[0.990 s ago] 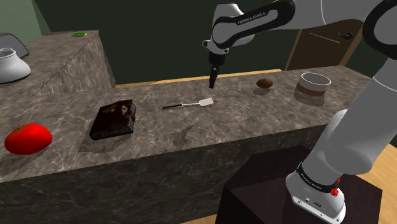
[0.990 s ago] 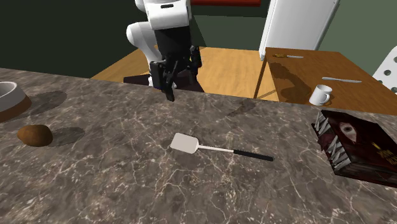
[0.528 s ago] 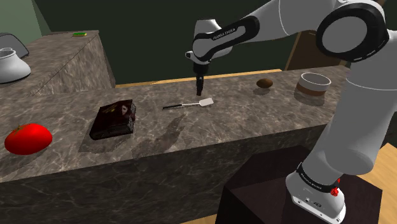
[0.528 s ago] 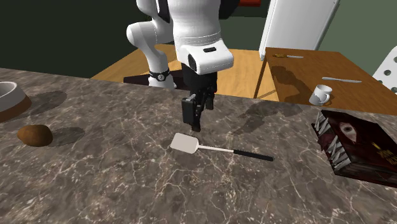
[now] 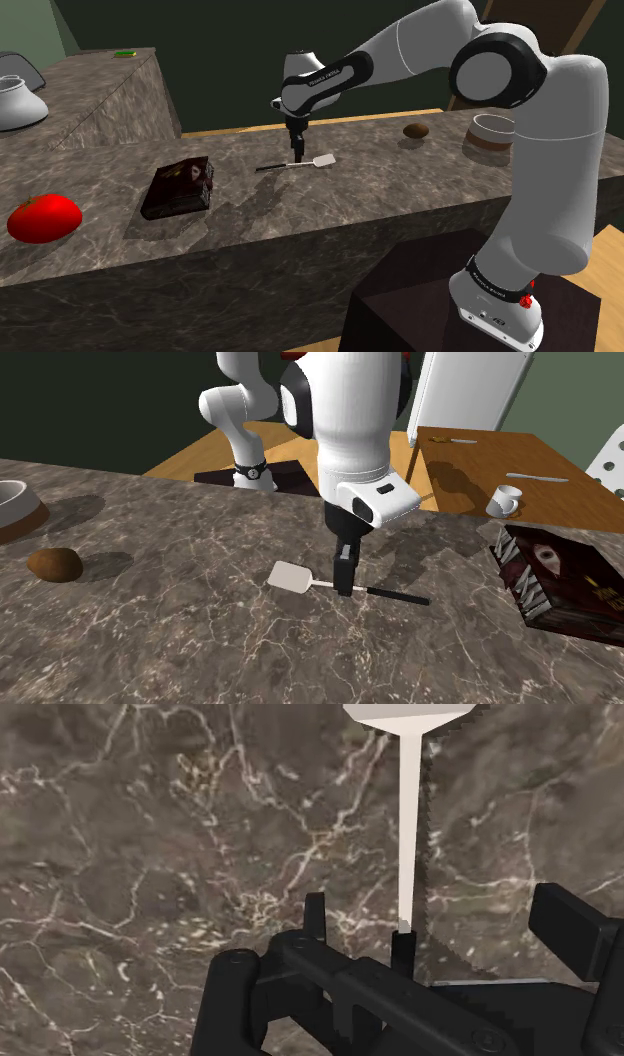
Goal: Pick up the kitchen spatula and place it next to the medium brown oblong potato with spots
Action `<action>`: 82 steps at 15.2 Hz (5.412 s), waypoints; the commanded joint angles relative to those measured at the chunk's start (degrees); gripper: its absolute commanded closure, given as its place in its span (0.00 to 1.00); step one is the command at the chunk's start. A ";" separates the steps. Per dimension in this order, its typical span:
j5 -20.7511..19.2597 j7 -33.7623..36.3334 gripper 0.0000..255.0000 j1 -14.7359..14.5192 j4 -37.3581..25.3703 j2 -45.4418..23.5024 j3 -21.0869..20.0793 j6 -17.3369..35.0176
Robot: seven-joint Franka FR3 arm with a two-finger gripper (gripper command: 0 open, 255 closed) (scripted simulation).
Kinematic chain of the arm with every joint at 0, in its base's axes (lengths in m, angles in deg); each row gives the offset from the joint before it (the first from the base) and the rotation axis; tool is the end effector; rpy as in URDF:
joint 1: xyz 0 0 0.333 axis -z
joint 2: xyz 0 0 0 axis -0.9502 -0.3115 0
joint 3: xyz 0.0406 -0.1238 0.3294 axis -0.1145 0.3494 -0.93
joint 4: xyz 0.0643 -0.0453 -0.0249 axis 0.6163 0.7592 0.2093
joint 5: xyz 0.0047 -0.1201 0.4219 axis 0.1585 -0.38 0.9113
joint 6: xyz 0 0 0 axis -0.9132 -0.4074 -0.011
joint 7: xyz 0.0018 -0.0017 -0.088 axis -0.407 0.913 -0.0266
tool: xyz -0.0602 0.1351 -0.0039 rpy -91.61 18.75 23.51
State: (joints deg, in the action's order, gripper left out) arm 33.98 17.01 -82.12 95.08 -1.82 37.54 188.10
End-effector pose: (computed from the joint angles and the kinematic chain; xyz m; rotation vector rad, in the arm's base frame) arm 0.7128 0.1023 0.3249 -2.7094 -1.5206 -0.0884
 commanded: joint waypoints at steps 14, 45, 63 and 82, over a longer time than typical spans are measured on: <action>0.22 -0.30 1.00 -0.06 1.11 -2.28 -0.19 3.41; -0.66 0.85 1.00 -0.12 -8.03 3.80 0.14 -11.77; -1.21 -13.00 1.00 7.55 16.22 23.93 6.11 -8.38; -5.47 -32.78 1.00 17.60 30.27 35.40 18.05 -6.38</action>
State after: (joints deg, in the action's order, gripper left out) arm 28.48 -15.57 -64.55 124.73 33.71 55.49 180.97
